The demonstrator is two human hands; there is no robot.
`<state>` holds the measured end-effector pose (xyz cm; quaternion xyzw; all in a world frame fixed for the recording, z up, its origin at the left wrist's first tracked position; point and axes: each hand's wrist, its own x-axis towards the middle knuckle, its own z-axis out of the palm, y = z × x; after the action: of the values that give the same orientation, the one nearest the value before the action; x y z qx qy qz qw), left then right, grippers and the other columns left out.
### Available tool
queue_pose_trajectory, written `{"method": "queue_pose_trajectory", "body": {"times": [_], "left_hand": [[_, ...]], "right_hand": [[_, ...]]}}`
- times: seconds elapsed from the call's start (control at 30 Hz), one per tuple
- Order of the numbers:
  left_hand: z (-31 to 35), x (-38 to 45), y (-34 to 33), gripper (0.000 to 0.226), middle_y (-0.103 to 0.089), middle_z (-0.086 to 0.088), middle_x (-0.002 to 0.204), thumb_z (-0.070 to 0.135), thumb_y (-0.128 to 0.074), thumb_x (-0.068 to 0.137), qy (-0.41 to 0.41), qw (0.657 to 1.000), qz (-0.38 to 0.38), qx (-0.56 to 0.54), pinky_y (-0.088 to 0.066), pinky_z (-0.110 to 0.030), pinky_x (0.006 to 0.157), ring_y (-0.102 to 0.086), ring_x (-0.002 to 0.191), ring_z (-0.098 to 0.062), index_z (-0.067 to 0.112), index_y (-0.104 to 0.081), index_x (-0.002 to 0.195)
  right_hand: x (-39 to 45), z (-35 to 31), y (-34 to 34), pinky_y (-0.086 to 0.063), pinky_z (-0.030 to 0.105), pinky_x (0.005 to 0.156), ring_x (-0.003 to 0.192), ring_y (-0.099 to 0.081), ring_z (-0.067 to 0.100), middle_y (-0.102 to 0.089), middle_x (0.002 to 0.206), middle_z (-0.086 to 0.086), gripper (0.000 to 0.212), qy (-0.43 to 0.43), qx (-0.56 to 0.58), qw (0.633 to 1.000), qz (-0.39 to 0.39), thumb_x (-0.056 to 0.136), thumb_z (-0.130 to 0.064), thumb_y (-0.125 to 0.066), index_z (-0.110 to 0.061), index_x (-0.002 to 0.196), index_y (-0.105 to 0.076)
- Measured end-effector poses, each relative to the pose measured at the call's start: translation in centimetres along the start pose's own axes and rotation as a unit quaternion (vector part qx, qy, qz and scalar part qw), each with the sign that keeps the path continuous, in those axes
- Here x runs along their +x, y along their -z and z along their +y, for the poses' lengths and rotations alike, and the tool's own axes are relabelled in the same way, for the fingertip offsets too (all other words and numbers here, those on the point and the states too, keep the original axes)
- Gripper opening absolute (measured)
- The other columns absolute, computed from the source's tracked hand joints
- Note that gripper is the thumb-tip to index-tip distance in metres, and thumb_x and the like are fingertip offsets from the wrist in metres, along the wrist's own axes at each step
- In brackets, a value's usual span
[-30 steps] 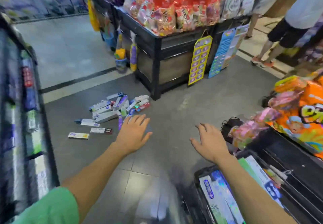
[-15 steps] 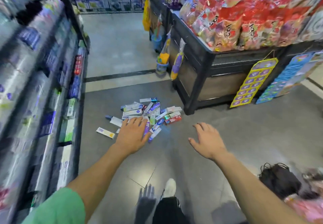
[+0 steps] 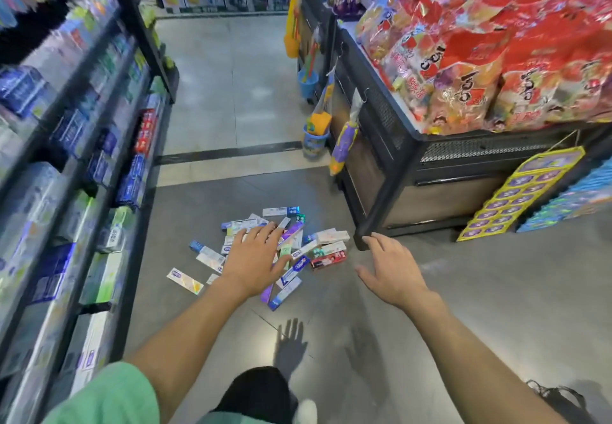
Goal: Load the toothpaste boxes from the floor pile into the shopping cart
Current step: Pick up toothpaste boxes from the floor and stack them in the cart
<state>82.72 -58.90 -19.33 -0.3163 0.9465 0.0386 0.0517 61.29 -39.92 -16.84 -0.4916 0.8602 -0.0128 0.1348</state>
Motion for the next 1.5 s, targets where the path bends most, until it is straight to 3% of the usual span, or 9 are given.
{"method": "queue_pose_trajectory", "body": {"times": [0.37, 0.6, 0.77, 0.9, 1.07, 1.27, 1.37, 1.5], "left_hand": [[-3.8, 19.2, -4.8, 0.068, -0.033, -0.003, 0.163, 0.06, -0.032, 0.102, 0.036, 0.997, -0.069, -0.027, -0.022, -0.048, 0.121, -0.031, 0.148, -0.026, 0.02, -0.03, 0.157], [-5.1, 29.9, -10.4, 0.065, -0.028, -0.003, 0.165, 0.057, -0.031, 0.103, 0.041, 0.993, -0.104, -0.039, -0.019, -0.049, 0.123, -0.028, 0.15, -0.025, 0.022, -0.027, 0.157], [-4.1, 35.0, -18.6, 0.079, -0.049, -0.005, 0.152, 0.062, -0.016, 0.09, 0.047, 0.988, -0.135, -0.061, -0.036, -0.05, 0.113, -0.05, 0.135, -0.028, 0.018, -0.049, 0.147], [-2.4, 38.8, -29.4, 0.071, -0.066, -0.009, 0.132, 0.06, -0.029, 0.091, 0.06, 0.986, -0.127, -0.086, -0.046, -0.053, 0.103, -0.063, 0.118, -0.031, 0.013, -0.06, 0.134], [-1.5, 43.1, -45.7, 0.086, -0.052, -0.008, 0.148, 0.068, -0.011, 0.087, 0.08, 0.983, -0.14, -0.087, -0.034, -0.051, 0.112, -0.049, 0.133, -0.031, 0.015, -0.045, 0.146], [-3.2, 47.1, -63.0, 0.09, -0.047, -0.008, 0.153, 0.073, -0.008, 0.087, 0.072, 0.99, -0.111, -0.047, -0.028, -0.049, 0.115, -0.045, 0.138, -0.03, 0.017, -0.041, 0.149], [-4.8, 49.7, -67.5, 0.094, -0.04, -0.006, 0.159, 0.073, -0.006, 0.086, 0.037, 0.995, -0.09, -0.015, -0.022, -0.049, 0.121, -0.037, 0.145, -0.028, 0.015, -0.035, 0.154], [-7.3, 52.4, -70.4, 0.088, -0.044, -0.009, 0.156, 0.07, -0.013, 0.092, -0.028, 0.999, -0.027, 0.032, -0.027, -0.048, 0.12, -0.038, 0.144, -0.028, 0.011, -0.04, 0.152]], "right_hand": [[21.8, 5.4, 0.8, -0.03, 0.039, 0.118, 0.146, -0.032, 0.025, -0.035, 0.159, 0.006, 0.069, 0.02, -0.018, 0.997, -0.076, 0.094, -0.05, -0.056, -0.019, 0.152, -0.036], [34.2, 8.3, -4.6, -0.028, 0.04, 0.12, 0.146, -0.033, 0.027, -0.038, 0.157, 0.01, 0.068, 0.07, -0.032, 0.991, -0.113, 0.094, -0.043, -0.06, -0.013, 0.152, -0.038], [40.4, 11.2, -12.9, -0.021, 0.034, 0.119, 0.148, -0.029, 0.022, -0.032, 0.16, 0.002, 0.066, 0.092, -0.052, 0.982, -0.159, 0.097, -0.045, -0.053, -0.021, 0.154, -0.031], [45.2, 14.7, -21.7, -0.017, 0.031, 0.121, 0.15, -0.022, 0.017, -0.027, 0.163, -0.002, 0.068, 0.104, -0.05, 0.979, -0.166, 0.098, -0.051, -0.05, -0.024, 0.156, -0.025], [51.2, 18.6, -37.3, -0.021, 0.036, 0.119, 0.146, -0.029, 0.023, -0.031, 0.161, 0.003, 0.07, 0.119, -0.045, 0.977, -0.171, 0.096, -0.053, -0.052, -0.022, 0.154, -0.028], [58.3, 22.6, -54.3, -0.032, 0.043, 0.115, 0.142, -0.035, 0.026, -0.033, 0.16, 0.003, 0.07, 0.143, -0.056, 0.98, -0.129, 0.096, -0.053, -0.05, -0.021, 0.153, -0.027], [61.4, 24.0, -60.0, -0.028, 0.043, 0.118, 0.146, -0.031, 0.025, -0.031, 0.161, 0.003, 0.076, 0.167, -0.052, 0.977, -0.118, 0.093, -0.064, -0.042, -0.02, 0.154, -0.028], [64.3, 25.3, -64.7, -0.026, 0.04, 0.117, 0.144, -0.032, 0.025, -0.035, 0.159, 0.005, 0.084, 0.196, -0.039, 0.973, -0.111, 0.089, -0.067, -0.051, -0.02, 0.155, -0.029]]}}
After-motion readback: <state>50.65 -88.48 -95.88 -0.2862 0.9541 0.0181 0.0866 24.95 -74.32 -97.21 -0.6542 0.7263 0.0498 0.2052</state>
